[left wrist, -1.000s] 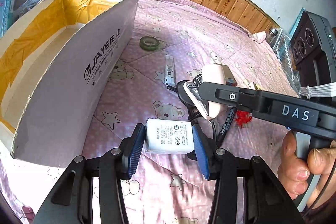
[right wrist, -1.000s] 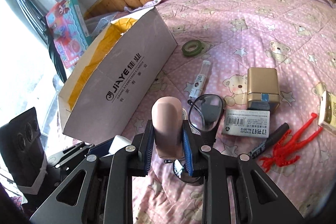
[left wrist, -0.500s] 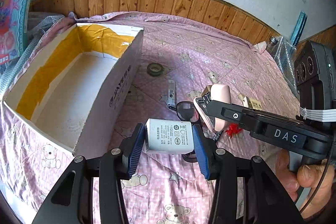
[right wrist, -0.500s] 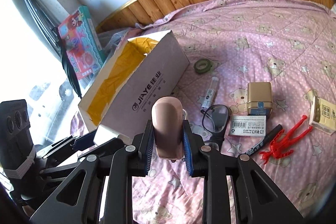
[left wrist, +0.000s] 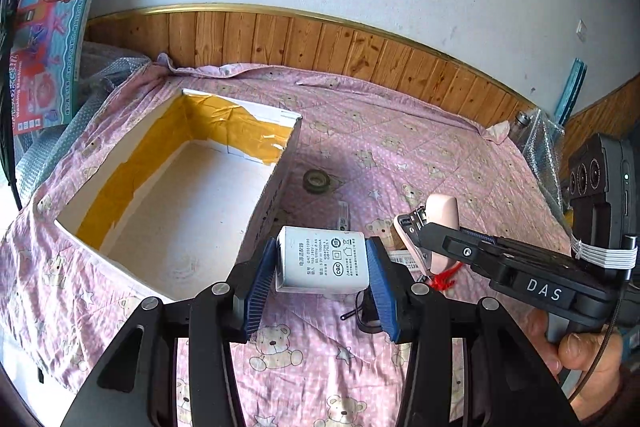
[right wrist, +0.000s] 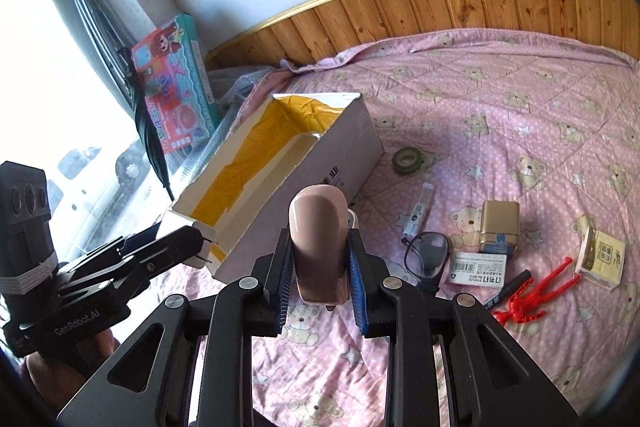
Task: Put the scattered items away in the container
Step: 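Carry adapter and stapler into the cardboard box and open both tools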
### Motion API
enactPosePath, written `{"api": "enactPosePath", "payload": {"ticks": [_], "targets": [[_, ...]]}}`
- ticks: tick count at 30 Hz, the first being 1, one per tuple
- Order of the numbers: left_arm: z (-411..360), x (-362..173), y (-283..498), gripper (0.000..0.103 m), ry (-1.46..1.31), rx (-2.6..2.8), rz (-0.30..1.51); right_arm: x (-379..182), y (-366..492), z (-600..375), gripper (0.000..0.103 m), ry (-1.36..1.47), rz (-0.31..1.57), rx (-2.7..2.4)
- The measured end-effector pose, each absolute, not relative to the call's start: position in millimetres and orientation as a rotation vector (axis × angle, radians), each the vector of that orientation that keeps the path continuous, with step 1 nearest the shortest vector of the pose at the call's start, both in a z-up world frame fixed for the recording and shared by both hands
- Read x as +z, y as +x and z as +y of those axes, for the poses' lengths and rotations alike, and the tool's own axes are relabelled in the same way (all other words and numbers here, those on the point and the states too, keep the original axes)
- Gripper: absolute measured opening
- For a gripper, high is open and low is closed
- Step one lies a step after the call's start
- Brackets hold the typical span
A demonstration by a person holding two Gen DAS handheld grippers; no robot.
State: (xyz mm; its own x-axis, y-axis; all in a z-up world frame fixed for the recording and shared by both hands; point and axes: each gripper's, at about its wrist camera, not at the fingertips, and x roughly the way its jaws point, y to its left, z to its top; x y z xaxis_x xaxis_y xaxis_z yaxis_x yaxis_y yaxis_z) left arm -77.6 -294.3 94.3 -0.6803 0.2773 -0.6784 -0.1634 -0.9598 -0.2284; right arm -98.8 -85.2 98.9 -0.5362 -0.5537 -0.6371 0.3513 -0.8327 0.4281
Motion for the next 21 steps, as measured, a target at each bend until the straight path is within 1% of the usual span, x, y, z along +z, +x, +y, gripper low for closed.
{"api": "enactPosePath", "payload": {"ticks": [10, 17, 21], "targets": [[-330, 122, -65, 0.047, -1.049, 2.747, -0.284, 129, -103, -119, 0.026, 1.025, -0.26, -2.315], [-357, 131, -62, 0.047, -1.04, 2.77, -0.355, 141, -105, -142, 0.026, 0.996, -0.228, -2.304], [-367, 127, -66, 0.047, -1.054, 2.769, -0.377, 139, -112, -150, 0.026, 1.006, -0.223, -2.303]]}}
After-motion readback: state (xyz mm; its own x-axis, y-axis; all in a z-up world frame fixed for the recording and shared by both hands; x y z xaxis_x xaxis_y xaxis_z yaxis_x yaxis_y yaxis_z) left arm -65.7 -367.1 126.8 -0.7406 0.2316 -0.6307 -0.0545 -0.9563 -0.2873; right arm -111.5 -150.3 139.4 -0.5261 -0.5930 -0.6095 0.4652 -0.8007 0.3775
